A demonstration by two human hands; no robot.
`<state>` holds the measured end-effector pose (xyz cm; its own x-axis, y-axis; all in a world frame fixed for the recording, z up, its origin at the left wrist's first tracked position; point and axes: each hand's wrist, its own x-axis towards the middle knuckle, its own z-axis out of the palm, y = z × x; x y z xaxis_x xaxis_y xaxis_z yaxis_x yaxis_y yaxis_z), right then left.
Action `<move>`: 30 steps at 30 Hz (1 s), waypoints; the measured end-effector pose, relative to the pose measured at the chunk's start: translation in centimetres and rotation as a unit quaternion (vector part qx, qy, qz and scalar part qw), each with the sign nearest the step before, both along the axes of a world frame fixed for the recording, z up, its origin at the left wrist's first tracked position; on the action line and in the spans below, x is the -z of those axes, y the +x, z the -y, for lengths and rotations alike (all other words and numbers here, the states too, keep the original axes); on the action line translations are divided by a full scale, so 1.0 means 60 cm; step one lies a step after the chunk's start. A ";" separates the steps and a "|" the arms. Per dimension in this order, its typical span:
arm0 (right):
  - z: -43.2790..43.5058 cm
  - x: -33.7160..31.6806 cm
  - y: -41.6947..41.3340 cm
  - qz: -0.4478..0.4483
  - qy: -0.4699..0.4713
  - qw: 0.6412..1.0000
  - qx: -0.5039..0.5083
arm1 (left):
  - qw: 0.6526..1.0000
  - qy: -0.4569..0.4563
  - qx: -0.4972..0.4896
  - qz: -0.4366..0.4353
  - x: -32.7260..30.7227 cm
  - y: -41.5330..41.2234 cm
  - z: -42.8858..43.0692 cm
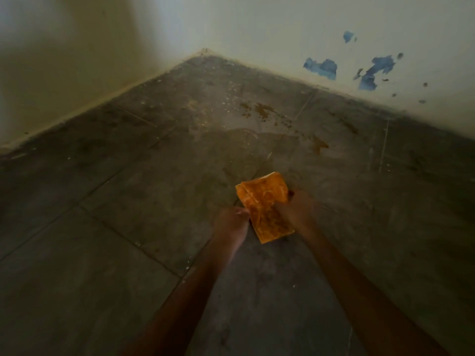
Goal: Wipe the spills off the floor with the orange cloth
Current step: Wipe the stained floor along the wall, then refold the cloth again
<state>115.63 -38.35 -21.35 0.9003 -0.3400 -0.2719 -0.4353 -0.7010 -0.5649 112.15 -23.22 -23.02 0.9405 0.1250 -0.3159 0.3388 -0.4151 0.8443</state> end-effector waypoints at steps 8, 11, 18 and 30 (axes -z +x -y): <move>0.031 -0.054 -0.064 -0.029 0.561 0.826 0.034 | 0.927 -0.363 -0.039 -0.087 -0.038 -0.009 -0.003; 0.034 -0.041 -0.086 -0.019 0.551 0.831 0.070 | 0.909 -0.396 -0.008 -0.133 -0.043 -0.015 -0.007; 0.047 -0.103 -0.128 -0.009 0.429 0.902 0.052 | 0.966 -0.257 -0.018 -0.018 -0.114 -0.026 0.019; 0.034 -0.534 -0.228 -0.086 0.452 0.875 0.152 | 0.985 -0.156 0.069 -0.007 -0.575 -0.079 0.015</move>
<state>101.97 -40.41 10.68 0.7252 -0.1326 -0.6756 -0.6567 0.1619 -0.7366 107.41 -24.10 11.50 0.9373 -0.1087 -0.3312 0.3093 -0.1786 0.9340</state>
